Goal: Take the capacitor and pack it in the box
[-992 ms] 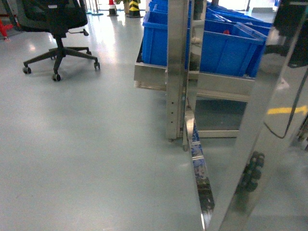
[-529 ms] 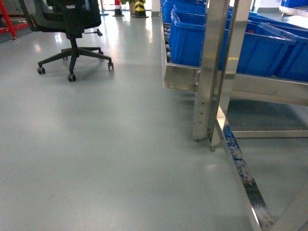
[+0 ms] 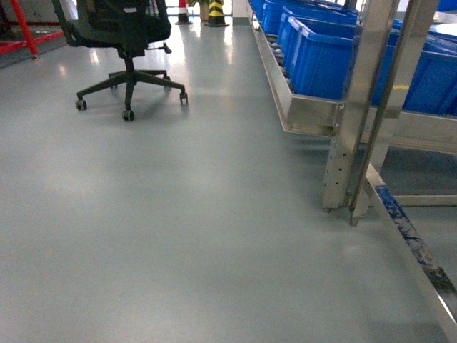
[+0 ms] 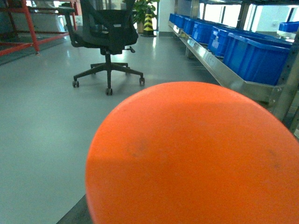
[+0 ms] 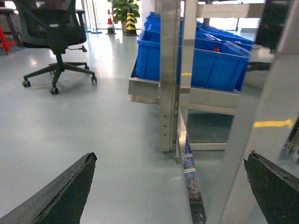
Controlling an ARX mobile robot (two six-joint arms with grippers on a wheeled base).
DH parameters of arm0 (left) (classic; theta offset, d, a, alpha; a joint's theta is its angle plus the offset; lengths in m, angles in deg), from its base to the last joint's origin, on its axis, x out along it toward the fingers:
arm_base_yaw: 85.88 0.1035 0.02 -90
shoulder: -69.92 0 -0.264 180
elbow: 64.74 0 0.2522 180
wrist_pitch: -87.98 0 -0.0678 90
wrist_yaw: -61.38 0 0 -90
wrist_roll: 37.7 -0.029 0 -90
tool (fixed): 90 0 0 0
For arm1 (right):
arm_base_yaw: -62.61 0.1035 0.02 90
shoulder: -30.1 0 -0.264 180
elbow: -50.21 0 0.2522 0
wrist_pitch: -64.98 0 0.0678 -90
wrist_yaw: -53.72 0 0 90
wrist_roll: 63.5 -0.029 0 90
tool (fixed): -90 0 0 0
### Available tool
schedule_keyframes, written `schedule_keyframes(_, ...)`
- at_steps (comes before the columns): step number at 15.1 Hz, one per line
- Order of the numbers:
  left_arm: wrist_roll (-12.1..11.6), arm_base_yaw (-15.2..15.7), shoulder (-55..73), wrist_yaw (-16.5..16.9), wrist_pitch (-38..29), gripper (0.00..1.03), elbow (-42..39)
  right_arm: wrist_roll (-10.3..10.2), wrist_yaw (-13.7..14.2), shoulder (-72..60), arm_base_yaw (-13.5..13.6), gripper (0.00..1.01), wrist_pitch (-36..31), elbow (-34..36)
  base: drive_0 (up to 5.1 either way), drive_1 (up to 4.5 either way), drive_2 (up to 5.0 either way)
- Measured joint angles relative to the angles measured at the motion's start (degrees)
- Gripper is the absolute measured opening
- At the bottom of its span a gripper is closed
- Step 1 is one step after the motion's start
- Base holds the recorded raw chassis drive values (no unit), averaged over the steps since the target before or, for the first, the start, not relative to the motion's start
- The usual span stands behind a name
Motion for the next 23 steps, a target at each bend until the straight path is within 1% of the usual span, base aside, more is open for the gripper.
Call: schedule_keyframes(23,0.00,0.00,0.00,-0.15,0.04,0.44,0.00,0.00,-0.02,0.00,0.00,0.98,-0.17,0.00,-5.0,2.38,2.4)
